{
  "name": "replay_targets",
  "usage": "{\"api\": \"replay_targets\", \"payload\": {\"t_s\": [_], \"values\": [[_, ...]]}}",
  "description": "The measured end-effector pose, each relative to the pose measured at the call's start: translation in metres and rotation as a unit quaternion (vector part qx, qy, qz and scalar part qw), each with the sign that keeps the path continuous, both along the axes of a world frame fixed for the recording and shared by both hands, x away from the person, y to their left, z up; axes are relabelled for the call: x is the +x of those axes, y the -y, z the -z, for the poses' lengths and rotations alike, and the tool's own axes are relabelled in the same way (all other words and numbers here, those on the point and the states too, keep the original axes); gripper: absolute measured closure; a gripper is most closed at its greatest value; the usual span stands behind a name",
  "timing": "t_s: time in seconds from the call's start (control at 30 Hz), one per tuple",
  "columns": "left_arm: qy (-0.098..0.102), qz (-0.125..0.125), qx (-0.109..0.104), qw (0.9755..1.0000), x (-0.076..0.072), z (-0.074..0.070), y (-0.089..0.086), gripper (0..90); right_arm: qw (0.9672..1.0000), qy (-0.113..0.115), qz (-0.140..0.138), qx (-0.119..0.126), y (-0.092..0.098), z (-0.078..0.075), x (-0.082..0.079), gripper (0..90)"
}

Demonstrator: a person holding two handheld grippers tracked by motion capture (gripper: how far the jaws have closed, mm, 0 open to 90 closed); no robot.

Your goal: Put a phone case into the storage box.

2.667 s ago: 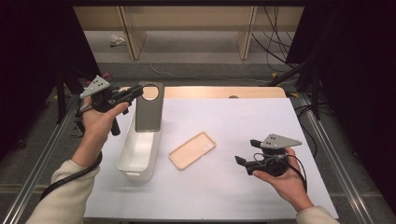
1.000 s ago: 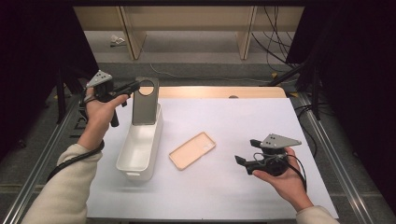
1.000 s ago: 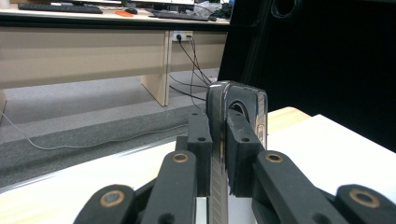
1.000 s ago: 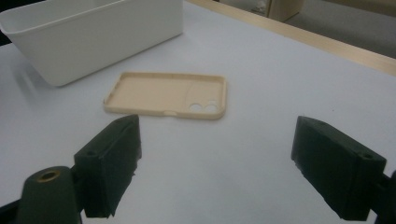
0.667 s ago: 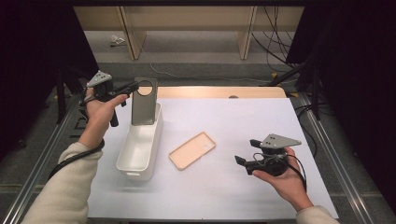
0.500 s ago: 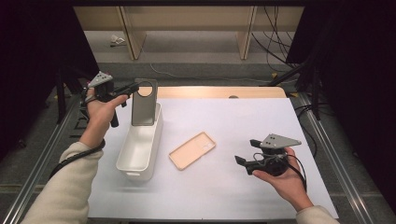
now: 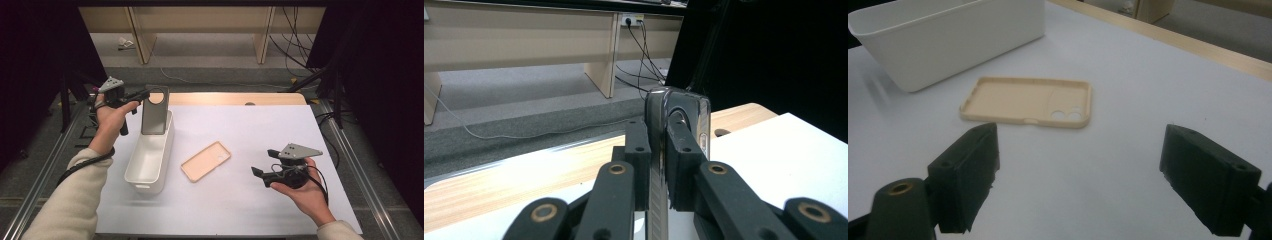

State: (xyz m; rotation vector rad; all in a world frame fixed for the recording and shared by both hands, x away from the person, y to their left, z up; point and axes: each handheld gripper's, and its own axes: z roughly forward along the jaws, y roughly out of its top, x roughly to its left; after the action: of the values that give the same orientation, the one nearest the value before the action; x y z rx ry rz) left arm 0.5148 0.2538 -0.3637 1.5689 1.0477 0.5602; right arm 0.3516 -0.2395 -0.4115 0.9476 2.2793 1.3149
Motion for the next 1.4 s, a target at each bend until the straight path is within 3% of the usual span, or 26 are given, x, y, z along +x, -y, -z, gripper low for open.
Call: {"api": "replay_targets", "payload": {"t_s": [1.4], "values": [[-0.025, -0.005, 0.019, 0.9995, 0.014, 0.019, 0.007, 81.3, 1.0, -0.001, 0.0, 0.001, 0.0, 0.0, 0.0, 17.0]]}}
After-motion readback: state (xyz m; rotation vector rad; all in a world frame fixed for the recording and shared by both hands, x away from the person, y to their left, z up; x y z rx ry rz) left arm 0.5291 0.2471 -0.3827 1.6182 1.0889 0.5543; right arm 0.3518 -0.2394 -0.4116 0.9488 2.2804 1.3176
